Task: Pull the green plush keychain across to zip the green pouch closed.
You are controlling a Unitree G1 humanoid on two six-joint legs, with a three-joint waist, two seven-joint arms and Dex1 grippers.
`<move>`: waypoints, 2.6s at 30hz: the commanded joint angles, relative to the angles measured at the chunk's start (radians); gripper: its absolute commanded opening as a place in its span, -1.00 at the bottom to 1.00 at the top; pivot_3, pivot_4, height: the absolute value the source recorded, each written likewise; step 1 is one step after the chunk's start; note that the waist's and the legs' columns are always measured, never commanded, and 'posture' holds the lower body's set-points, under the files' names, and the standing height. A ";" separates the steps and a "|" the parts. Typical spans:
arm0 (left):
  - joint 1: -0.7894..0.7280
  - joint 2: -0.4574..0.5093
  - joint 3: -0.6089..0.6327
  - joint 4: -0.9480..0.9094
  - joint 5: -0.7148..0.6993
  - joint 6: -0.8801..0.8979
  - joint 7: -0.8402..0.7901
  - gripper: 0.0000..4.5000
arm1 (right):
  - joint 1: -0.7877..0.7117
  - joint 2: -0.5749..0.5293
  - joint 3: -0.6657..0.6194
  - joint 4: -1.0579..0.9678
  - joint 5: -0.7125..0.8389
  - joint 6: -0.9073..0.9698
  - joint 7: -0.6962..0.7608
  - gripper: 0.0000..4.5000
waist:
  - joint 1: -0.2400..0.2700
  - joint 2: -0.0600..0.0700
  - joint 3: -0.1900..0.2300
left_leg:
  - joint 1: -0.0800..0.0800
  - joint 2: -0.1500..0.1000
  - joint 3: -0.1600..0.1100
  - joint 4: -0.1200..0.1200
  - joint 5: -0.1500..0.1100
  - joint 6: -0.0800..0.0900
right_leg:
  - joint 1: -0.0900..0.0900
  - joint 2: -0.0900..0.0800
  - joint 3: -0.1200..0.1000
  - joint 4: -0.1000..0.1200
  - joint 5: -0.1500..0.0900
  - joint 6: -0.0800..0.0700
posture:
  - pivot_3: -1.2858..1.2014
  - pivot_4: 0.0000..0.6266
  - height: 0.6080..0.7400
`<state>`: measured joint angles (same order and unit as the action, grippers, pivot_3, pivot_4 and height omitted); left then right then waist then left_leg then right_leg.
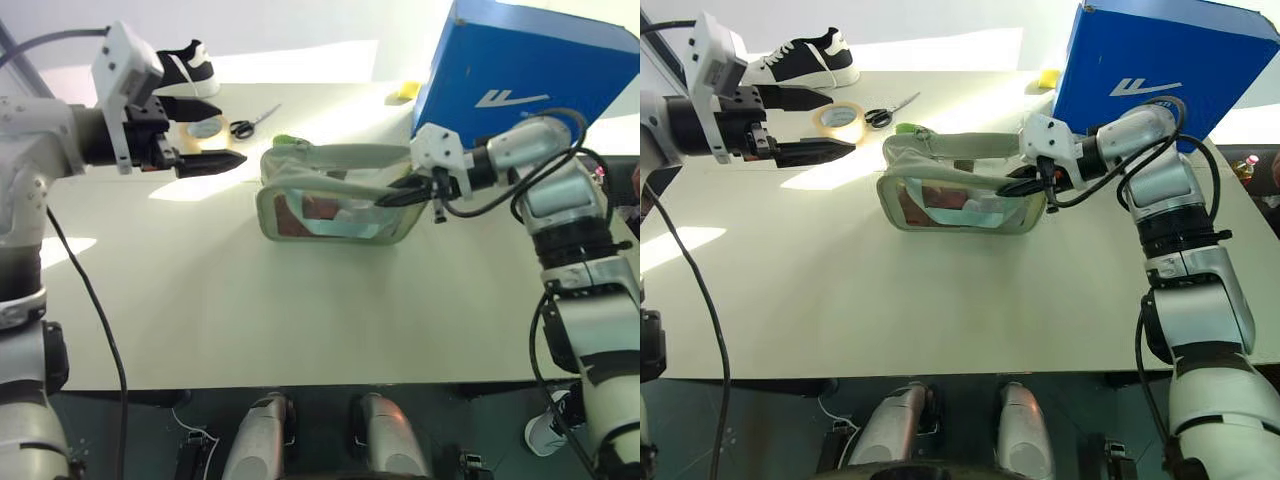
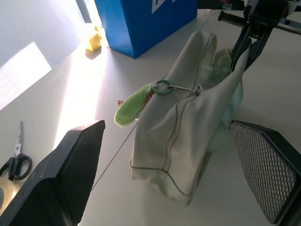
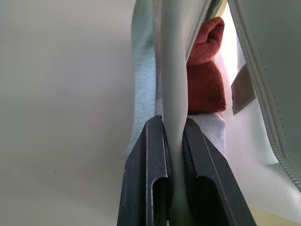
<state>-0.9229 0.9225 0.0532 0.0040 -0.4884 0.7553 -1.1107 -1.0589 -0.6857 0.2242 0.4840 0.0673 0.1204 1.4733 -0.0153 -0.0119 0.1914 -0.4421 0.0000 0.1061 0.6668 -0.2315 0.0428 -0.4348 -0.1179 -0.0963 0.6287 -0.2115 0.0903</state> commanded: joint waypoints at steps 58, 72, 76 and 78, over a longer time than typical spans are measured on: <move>0.073 -0.246 -0.114 0.152 0.221 -0.315 0.042 -0.98 | -0.200 0.165 -0.067 -0.021 0.096 0.321 -0.258 0.61 | 0.005 0.000 0.000 | -0.001 -0.001 0.000 0.000 0.000 0.001 | -0.001 -0.001 0.000 0.000 0.000 0.000 | 0.03 -0.52 1.00; 0.066 -0.241 -0.121 0.157 0.224 -0.313 0.034 -1.00 | -0.050 -0.036 -0.004 -0.027 -0.001 0.124 -0.083 0.38 | -0.001 0.000 0.000 | -0.001 0.000 0.000 0.000 -0.002 0.003 | -0.001 -0.001 0.000 0.000 0.000 0.000 | 0.03 -0.52 1.00; 0.054 -0.241 -0.133 0.165 0.237 -0.318 0.025 -1.00 | -0.049 -0.027 -0.012 -0.023 -0.001 0.120 -0.084 -0.46 | 0.001 0.000 0.000 | -0.001 0.000 0.000 0.000 -0.001 0.002 | -0.001 -0.001 0.000 0.000 0.000 0.000 | 0.03 -0.52 1.00; 0.046 -0.241 -0.130 0.173 0.234 -0.310 0.023 -1.00 | -0.048 -0.026 -0.014 -0.022 -0.004 0.115 -0.090 -0.92 | 0.002 0.000 0.000 | -0.001 0.000 0.000 0.000 -0.001 0.002 | -0.001 -0.001 0.000 0.000 0.000 0.000 | 0.03 -0.52 1.00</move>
<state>-0.8477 0.6734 -0.0867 0.1849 -0.2528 0.4494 -1.0829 -1.0979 -0.7079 0.2317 0.4675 0.0606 0.2491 1.3905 -0.0129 -0.0122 0.1912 -0.4428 -0.0003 0.1062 0.6670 -0.2325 0.0446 -0.4355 -0.1190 -0.0965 0.6288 -0.2113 0.0902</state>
